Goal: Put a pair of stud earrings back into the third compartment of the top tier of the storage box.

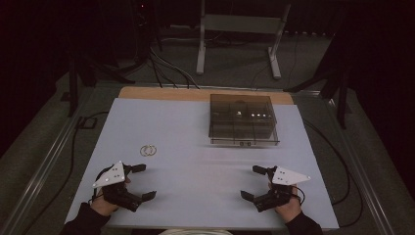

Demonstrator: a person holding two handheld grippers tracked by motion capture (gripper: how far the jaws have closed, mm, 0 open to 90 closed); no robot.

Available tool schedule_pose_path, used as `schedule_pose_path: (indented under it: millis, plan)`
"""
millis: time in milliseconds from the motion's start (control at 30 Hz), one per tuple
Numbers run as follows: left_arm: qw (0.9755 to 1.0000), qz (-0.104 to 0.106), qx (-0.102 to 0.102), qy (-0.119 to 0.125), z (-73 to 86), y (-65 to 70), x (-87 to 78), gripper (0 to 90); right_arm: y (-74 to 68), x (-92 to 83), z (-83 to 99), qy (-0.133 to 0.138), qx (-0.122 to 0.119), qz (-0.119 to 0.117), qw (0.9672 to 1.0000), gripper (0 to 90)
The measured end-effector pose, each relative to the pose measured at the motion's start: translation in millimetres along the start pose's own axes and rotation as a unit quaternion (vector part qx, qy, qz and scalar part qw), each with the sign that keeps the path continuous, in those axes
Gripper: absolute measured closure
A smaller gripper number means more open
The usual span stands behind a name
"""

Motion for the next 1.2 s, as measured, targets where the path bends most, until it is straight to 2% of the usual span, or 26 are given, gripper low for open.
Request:
schedule_pose_path:
  millis: [233,467,500,600,633,700,833,1100,1200]
  plan:
    - [1.0,0.005,0.003,-0.002,-0.1,2.2,-0.3,0.5,-3.4,3.7,-1.4,-0.004,-0.009,-0.005,0.9999,0.0]
    - [0.9999,0.009,0.01,-0.01,-1.2,5.5,0.9,0.5,-3.3,3.7,-3.1,0.005,0.001,-0.011,0.9999,0.0]
    - [0.9997,0.008,0.017,-0.014,-2.9,7.0,1.2,0.5,-3.8,3.6,-3.8,0.007,-0.001,-0.012,0.9999,0.0]
    - [0.9997,0.012,0.019,-0.01,-5.3,8.5,0.6,0.5,-5.5,3.8,-4.4,0.006,-0.006,-0.009,0.9999,0.0]
    - [0.9996,0.008,0.027,-0.008,-7.6,8.9,-0.9,0.5,-6.4,3.7,-4.6,0.006,-0.006,-0.01,0.9999,0.0]
    - [0.9996,0.007,0.026,-0.006,-9.4,8.4,-2.9,0.5,-6.8,3.2,-4.7,0.007,-0.006,-0.01,0.9999,0.0]
    - [0.9998,0.017,0.013,-0.005,-11.7,6.3,-3.3,0.5,-5.9,3.1,-4.7,0.009,-0.003,-0.012,0.9999,0.0]
    - [0.9995,0.025,0.017,0.003,-22.3,7.2,0.3,0.5,-6.7,3.2,-4.6,0.008,0.001,-0.013,0.9999,0.0]
    - [0.9996,0.025,0.008,0.007,-25.2,4.9,0.0,0.5,-6.8,2.5,-4.7,0.009,0.003,-0.013,0.9999,0.0]
Point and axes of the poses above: each handheld gripper's, and its own axes: x roughly forward along the jaws, z roughly out of its underside, y roughly to its right, the point moved 2 cm from there along x, roughly forward along the jaws, and after that the axes turned 9 degrees about -z, right-handed, at the moved point
